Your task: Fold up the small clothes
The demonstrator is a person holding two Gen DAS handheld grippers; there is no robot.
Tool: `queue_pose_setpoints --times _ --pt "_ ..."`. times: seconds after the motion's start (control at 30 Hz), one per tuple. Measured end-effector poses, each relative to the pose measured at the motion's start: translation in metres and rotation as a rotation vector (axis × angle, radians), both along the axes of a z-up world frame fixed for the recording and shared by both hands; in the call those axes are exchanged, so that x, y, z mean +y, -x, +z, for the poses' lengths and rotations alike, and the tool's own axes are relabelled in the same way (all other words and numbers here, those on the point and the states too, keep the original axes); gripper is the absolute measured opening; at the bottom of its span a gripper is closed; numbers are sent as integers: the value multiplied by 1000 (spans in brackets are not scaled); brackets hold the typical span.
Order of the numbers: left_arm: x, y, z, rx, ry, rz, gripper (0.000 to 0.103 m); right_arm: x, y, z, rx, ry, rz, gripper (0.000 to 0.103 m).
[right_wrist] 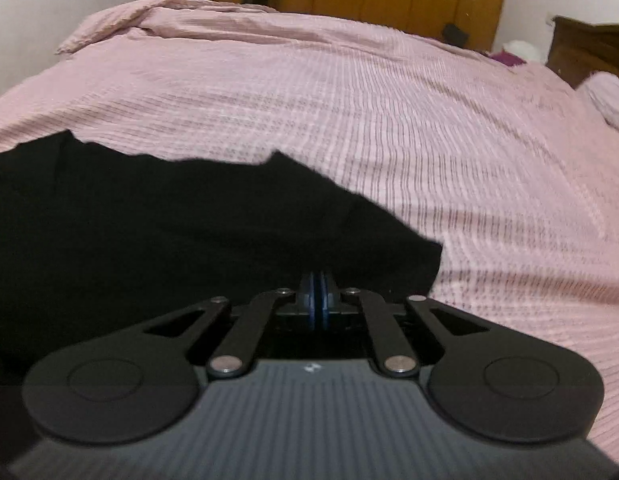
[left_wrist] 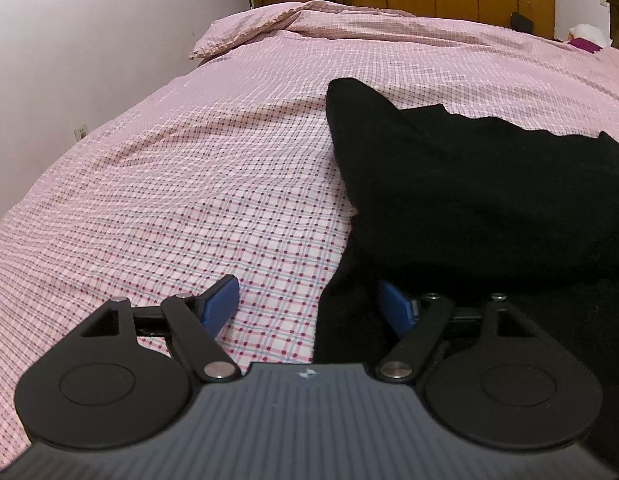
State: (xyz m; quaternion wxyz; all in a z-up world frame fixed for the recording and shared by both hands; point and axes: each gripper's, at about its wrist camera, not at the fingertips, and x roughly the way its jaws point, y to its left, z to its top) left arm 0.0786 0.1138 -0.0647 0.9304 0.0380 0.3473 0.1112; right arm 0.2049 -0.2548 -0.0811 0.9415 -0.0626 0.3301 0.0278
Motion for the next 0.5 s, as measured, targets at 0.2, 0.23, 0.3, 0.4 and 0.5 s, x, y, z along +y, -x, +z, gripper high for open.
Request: queue_pose_setpoints --times 0.2,0.23,0.3,0.4,0.5 --pt "-2 18 25 -47 -9 -54 80 -9 15 16 -32 -86 -33 9" --pt "-3 21 31 -63 -11 -65 80 -13 20 20 -33 -116 -40 9" --pt "-5 25 41 -98 -13 -90 80 -24 29 27 -35 -176 -46 10" --pt "-11 22 52 -138 -12 -145 80 -36 43 35 -34 -238 -50 16" --pt "-19 11 54 -150 -28 -188 73 -42 56 36 -27 -289 -40 49"
